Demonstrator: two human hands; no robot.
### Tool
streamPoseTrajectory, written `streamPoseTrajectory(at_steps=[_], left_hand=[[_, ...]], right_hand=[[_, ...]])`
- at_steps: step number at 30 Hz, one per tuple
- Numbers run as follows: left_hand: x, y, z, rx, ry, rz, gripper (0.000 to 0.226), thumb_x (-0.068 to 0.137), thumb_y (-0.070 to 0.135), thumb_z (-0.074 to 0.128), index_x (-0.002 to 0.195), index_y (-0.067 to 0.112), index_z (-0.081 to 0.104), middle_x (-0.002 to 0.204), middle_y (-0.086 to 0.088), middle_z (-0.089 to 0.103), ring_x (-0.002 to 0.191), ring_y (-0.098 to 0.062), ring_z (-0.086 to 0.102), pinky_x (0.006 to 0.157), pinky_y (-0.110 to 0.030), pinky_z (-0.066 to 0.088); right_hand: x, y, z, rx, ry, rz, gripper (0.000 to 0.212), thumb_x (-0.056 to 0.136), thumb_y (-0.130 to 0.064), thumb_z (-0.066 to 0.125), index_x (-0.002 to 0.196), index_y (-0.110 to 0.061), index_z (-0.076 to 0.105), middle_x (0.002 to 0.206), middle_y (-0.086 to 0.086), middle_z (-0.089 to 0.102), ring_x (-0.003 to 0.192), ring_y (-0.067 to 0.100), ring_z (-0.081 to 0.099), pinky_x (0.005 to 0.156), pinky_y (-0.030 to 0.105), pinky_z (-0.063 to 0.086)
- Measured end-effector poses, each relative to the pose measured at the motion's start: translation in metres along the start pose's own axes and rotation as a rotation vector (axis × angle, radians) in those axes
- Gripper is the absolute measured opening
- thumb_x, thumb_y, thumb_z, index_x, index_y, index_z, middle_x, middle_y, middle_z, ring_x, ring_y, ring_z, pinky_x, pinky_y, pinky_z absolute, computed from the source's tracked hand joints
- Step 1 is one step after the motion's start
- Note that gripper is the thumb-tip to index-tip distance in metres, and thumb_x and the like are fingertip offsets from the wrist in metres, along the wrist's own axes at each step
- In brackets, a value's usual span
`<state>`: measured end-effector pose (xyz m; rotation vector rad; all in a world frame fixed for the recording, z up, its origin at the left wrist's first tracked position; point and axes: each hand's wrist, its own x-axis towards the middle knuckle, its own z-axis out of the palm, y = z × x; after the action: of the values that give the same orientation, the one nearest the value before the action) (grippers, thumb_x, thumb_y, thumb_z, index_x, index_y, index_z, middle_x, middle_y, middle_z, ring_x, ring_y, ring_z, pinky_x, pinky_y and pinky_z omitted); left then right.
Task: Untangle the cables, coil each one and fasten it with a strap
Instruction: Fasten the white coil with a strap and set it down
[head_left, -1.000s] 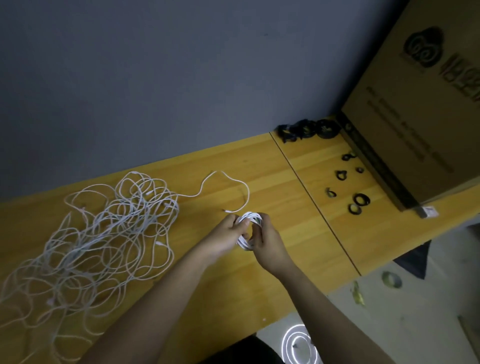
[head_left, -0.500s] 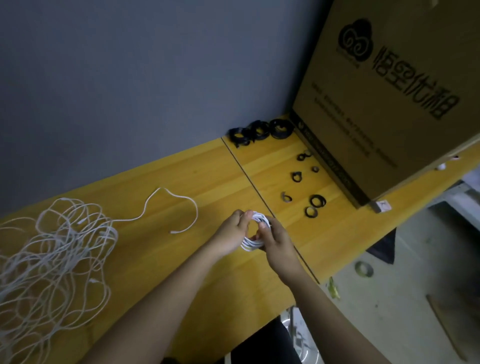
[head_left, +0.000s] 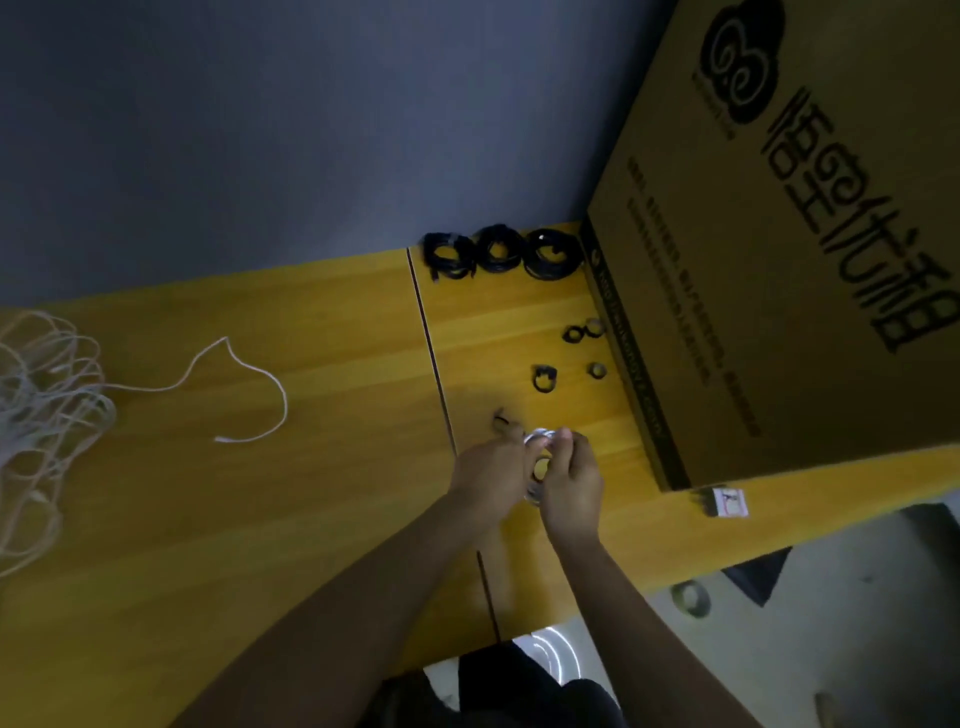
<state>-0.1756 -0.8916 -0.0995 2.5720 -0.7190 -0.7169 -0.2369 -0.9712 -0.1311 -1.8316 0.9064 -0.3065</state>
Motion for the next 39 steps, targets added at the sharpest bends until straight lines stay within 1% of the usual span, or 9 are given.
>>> streamPoseTrajectory(at_steps=[4,7,9,11,14,17,23,30,39], left_hand=[[0.009,-0.002,0.001,-0.535,-0.214,-0.017,0.042,0.102,0.041,0.033,0.115,0.003,0.045,0.086,-0.015,0.052,0.076,-0.024,0.053,0.064,-0.032,0.033],[0.015,-0.012,0.002,-0.638,-0.363,-0.038,0.031,0.102,0.039,0.036,0.114,0.012,0.045,0.089,-0.004,0.053,0.071,-0.009,0.048,0.060,-0.020,0.038],[0.022,-0.021,0.004,-0.584,-0.390,-0.073,0.038,0.103,0.038,0.035,0.127,0.012,0.049,0.117,-0.004,0.058,0.091,-0.010,0.057,0.070,-0.017,0.042],[0.033,-0.029,0.006,-0.451,-0.314,-0.131,0.042,0.104,0.034,0.033,0.135,0.009,0.046,0.129,-0.007,0.053,0.107,-0.020,0.056,0.081,-0.026,0.042],[0.053,-0.039,0.010,-0.326,-0.094,-0.212,0.030,0.104,0.023,0.034,0.117,0.004,0.054,0.115,-0.015,0.059,0.098,-0.028,0.059,0.083,-0.037,0.045],[0.074,-0.037,0.015,-0.320,-0.011,-0.279,0.025,0.102,0.019,0.038,0.108,0.007,0.059,0.115,-0.013,0.059,0.098,-0.027,0.060,0.084,-0.040,0.051],[0.135,0.008,0.015,-0.105,0.183,0.030,0.025,0.100,0.025,0.044,0.111,0.016,0.065,0.113,-0.010,0.054,0.112,-0.029,0.044,0.086,-0.036,0.038],[0.194,0.030,0.038,0.172,0.026,0.319,0.033,0.098,0.021,0.048,0.130,0.025,0.056,0.127,-0.007,0.046,0.125,-0.029,0.034,0.097,-0.038,0.029],[0.218,0.037,0.053,0.403,-0.009,0.395,0.033,0.096,0.027,0.050,0.127,0.016,0.053,0.132,-0.011,0.044,0.127,-0.031,0.033,0.096,-0.039,0.031]], right_hand=[[0.024,0.003,-0.013,-0.120,-0.124,-0.145,0.023,0.102,-0.023,0.040,0.094,-0.011,0.058,0.069,-0.011,0.054,0.058,0.002,0.054,0.047,0.020,0.034],[0.043,0.014,-0.023,-0.215,-0.215,-0.174,0.024,0.102,-0.021,0.040,0.100,-0.006,0.059,0.068,-0.005,0.053,0.055,0.011,0.049,0.048,0.029,0.034],[0.051,0.023,-0.027,-0.256,-0.228,-0.182,0.024,0.102,-0.021,0.040,0.099,-0.006,0.059,0.066,-0.005,0.052,0.053,0.009,0.047,0.044,0.020,0.029],[0.058,0.031,-0.032,-0.283,-0.197,-0.162,0.024,0.102,-0.020,0.041,0.099,-0.007,0.060,0.068,-0.001,0.056,0.052,0.006,0.047,0.042,0.015,0.029],[0.066,0.039,-0.042,-0.274,-0.145,-0.129,0.024,0.101,-0.019,0.041,0.102,-0.005,0.062,0.077,0.003,0.061,0.059,0.010,0.050,0.047,0.021,0.032],[0.069,0.042,-0.053,-0.262,-0.108,-0.104,0.024,0.101,-0.019,0.042,0.102,-0.006,0.062,0.076,0.003,0.060,0.059,0.009,0.050,0.049,0.024,0.033],[0.083,0.040,-0.067,-0.287,-0.033,-0.078,0.024,0.100,-0.024,0.044,0.103,-0.009,0.063,0.070,-0.010,0.055,0.060,-0.001,0.051,0.048,0.015,0.035],[0.098,0.041,-0.064,-0.311,-0.037,-0.110,0.022,0.100,-0.026,0.045,0.103,-0.012,0.061,0.069,-0.015,0.054,0.056,0.001,0.052,0.046,0.015,0.034],[0.096,0.045,-0.061,-0.328,-0.052,-0.089,0.026,0.099,-0.024,0.045,0.108,-0.006,0.062,0.069,-0.010,0.055,0.055,0.001,0.050,0.045,0.012,0.035]])
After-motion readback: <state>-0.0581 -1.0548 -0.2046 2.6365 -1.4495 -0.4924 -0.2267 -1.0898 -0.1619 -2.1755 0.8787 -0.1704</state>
